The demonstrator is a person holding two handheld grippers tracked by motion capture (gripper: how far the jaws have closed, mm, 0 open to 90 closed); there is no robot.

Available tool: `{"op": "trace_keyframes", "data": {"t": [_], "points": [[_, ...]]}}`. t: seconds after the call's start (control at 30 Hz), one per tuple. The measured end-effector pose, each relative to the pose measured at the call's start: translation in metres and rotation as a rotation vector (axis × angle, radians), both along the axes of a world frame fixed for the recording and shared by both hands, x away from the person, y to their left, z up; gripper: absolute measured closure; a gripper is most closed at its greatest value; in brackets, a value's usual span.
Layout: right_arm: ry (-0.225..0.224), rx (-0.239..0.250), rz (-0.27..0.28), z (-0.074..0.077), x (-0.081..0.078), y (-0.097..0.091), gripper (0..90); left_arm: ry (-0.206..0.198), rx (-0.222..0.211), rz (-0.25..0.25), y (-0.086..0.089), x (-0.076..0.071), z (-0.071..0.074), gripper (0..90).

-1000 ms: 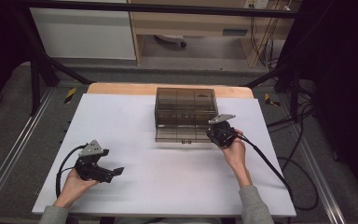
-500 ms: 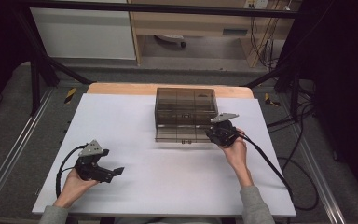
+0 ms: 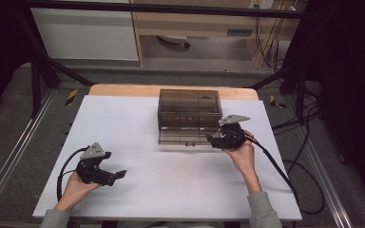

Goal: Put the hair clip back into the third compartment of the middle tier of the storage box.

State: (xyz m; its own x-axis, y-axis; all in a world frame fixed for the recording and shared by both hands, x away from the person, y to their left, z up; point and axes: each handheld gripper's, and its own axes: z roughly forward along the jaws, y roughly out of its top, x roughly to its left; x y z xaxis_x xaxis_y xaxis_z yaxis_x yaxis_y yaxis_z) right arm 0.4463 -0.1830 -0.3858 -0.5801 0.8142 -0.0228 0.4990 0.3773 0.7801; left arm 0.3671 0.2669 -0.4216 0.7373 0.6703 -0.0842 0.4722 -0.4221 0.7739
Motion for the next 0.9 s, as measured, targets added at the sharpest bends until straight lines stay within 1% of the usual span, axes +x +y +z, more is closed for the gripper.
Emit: {"op": "trace_keyframes", "data": {"t": [0.17, 0.4, 0.47, 0.6, 0.7, 0.9], "points": [[0.005, 0.049, 0.002, 0.002, -0.003, -0.004, 26.4, 0.000, -0.001, 0.000, 0.000, 0.000, 0.000, 2.3], [0.007, 0.074, 0.019, 0.004, -0.008, -0.006, 13.5, 0.000, -0.002, 0.000, 0.000, 0.000, 0.000, 2.3], [0.010, 0.077, 0.015, 0.004, -0.010, -0.006, 9.5, 0.000, -0.004, -0.001, 0.000, 0.000, 0.000, 2.3], [0.018, 0.090, 0.014, 0.004, -0.013, -0.007, 6.4, 0.001, -0.002, -0.002, 0.000, 0.000, 0.000, 2.3], [0.017, 0.087, 0.020, 0.004, -0.015, -0.007, 5.1, 0.000, -0.005, 0.000, 0.000, 0.000, 0.000, 2.3], [0.034, 0.088, 0.034, 0.002, -0.018, -0.007, 2.5, -0.001, -0.007, 0.000, 0.000, 0.000, 0.000, 2.3]]}}
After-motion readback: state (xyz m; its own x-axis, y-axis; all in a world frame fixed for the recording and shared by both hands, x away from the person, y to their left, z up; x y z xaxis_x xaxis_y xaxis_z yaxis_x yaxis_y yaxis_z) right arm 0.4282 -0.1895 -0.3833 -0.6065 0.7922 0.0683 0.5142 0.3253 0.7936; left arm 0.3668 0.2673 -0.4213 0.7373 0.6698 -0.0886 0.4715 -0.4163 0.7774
